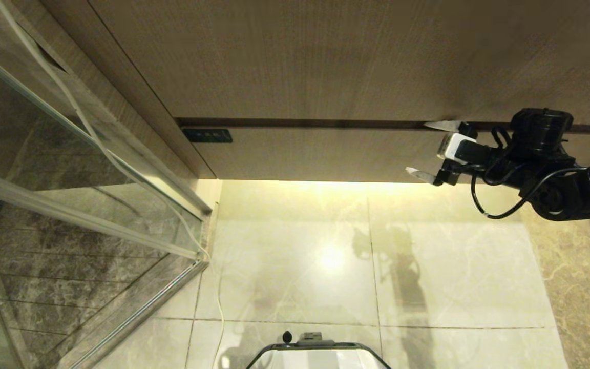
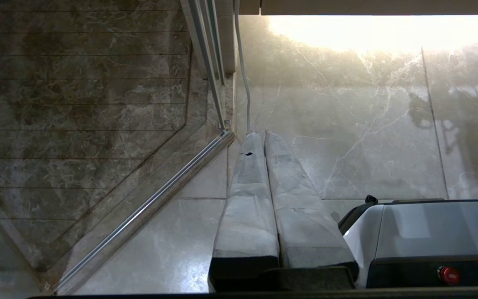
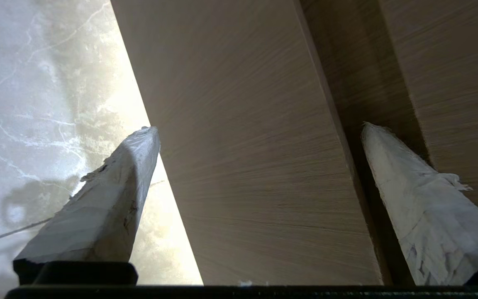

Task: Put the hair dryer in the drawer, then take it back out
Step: Pull open the drawer

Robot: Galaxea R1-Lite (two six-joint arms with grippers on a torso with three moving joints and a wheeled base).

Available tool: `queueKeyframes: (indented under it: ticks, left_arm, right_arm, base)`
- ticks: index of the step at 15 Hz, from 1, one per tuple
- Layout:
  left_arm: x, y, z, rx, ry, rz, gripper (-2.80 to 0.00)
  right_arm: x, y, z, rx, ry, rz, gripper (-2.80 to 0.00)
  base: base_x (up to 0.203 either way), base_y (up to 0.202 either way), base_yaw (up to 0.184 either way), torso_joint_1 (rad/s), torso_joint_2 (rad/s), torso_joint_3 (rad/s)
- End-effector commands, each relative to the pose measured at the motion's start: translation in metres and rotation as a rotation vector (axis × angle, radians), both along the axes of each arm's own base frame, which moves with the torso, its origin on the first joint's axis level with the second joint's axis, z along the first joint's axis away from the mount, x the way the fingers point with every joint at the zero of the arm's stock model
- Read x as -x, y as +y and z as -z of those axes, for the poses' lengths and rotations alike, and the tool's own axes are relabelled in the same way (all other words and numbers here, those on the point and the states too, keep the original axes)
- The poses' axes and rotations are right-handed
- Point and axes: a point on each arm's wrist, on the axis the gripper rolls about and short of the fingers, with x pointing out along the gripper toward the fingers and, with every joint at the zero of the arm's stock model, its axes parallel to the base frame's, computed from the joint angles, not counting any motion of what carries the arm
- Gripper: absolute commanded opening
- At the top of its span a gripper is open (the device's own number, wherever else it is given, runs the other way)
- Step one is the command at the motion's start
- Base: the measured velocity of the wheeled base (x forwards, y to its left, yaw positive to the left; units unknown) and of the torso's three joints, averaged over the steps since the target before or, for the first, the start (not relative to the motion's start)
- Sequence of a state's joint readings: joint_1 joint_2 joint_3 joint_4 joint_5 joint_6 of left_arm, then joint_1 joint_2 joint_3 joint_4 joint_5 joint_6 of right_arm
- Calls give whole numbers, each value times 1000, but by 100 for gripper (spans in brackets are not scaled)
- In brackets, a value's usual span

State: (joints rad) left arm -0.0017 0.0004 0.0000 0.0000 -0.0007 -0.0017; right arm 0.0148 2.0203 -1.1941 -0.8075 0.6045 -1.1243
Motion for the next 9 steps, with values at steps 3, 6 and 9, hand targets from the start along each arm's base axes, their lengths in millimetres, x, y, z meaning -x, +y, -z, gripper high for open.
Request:
queueKeyframes:
  ticks: [3,6,9]
  left_arm:
    - [0,0,0,0,0,-1,-280]
    - [0,0,0,0,1,-1,-280]
    - [0,0,0,0,0,1,-280]
  right_arm:
    - [-15,-4,13,-5,29,53,0]
    - [-21,-7,23,-3,112,94,0]
    - [-16,-8,27,-31,248,120,0]
  base:
    - [0,0,0,0,0,0]
    - [0,0,0,0,0,0]
    - [0,0,0,0,0,0]
